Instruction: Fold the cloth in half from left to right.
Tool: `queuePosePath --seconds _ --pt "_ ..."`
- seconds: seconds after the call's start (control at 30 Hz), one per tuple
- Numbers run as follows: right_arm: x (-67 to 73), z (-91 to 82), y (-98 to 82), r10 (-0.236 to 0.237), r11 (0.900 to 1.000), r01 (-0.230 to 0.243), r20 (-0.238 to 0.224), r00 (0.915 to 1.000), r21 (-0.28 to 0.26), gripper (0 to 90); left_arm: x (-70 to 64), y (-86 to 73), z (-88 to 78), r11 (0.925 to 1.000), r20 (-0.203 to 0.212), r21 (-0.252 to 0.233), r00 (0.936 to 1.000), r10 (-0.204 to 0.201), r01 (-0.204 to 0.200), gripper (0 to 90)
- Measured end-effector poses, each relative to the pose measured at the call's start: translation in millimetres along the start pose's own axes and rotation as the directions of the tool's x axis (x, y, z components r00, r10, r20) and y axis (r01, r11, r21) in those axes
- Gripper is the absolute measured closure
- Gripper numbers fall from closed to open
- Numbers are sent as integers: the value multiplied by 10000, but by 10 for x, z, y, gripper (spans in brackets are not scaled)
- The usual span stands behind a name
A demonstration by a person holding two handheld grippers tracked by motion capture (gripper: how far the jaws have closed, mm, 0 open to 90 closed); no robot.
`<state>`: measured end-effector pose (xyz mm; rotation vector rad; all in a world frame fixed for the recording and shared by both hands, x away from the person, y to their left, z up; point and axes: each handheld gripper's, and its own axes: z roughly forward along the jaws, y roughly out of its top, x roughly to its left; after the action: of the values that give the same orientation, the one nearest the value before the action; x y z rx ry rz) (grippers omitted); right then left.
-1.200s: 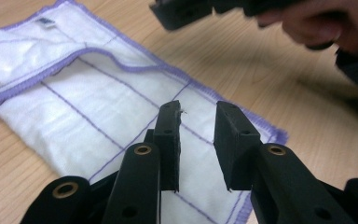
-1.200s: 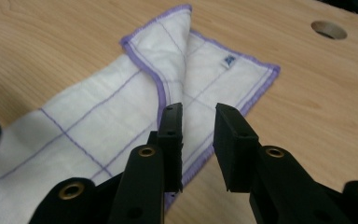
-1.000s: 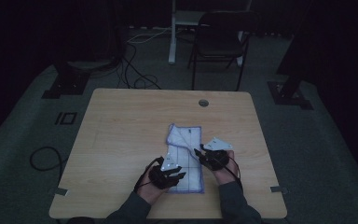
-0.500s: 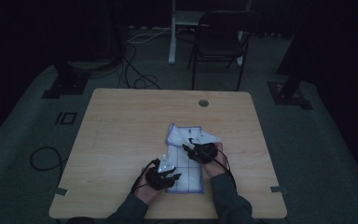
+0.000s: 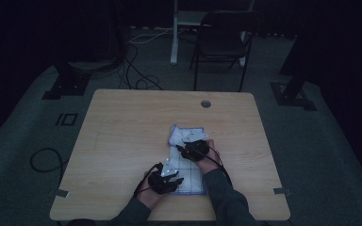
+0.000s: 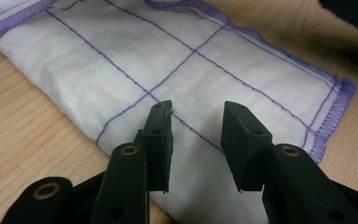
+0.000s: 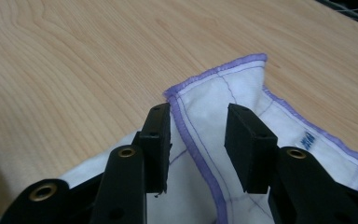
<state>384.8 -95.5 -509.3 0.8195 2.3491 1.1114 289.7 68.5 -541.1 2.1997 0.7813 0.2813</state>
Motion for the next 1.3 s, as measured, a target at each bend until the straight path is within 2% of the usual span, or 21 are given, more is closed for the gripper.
queuePosePath --seconds 0.43,0.6,0.67,0.77,0.9,1.1,1.17,1.3 --pt "-22 417 1 -346 9938 315 273 9990 1068 572 -1 -25 8 9999 54 -146 9999 -89 90 628" --pt "-84 423 11 -213 9931 160 447 9988 1159 732 -5 -33 10 9997 18 -215 10000 -68 69 628" --pt "-119 399 23 -104 9943 55 457 9989 1066 781 -4 -34 9 9997 17 -218 10000 -78 78 629" --pt "-176 360 35 -63 9949 -16 775 9970 1013 819 -3 -33 9 9997 22 -210 10000 -91 92 628" --pt "-315 283 22 487 9951 -562 915 9946 813 820 -1 -33 10 9997 40 -218 9999 -131 132 628" --pt "-489 191 -16 843 9931 -935 1215 9890 715 828 -2 -36 10 9996 53 -232 9998 -168 170 628" --pt "-571 164 -43 1259 9891 -1337 1172 9851 618 828 -2 -36 10 9996 55 -234 9998 -173 174 627" --pt "-698 136 -96 1751 9814 -1833 1249 9766 569 827 -1 -37 11 9994 69 -259 9997 -213 215 626"
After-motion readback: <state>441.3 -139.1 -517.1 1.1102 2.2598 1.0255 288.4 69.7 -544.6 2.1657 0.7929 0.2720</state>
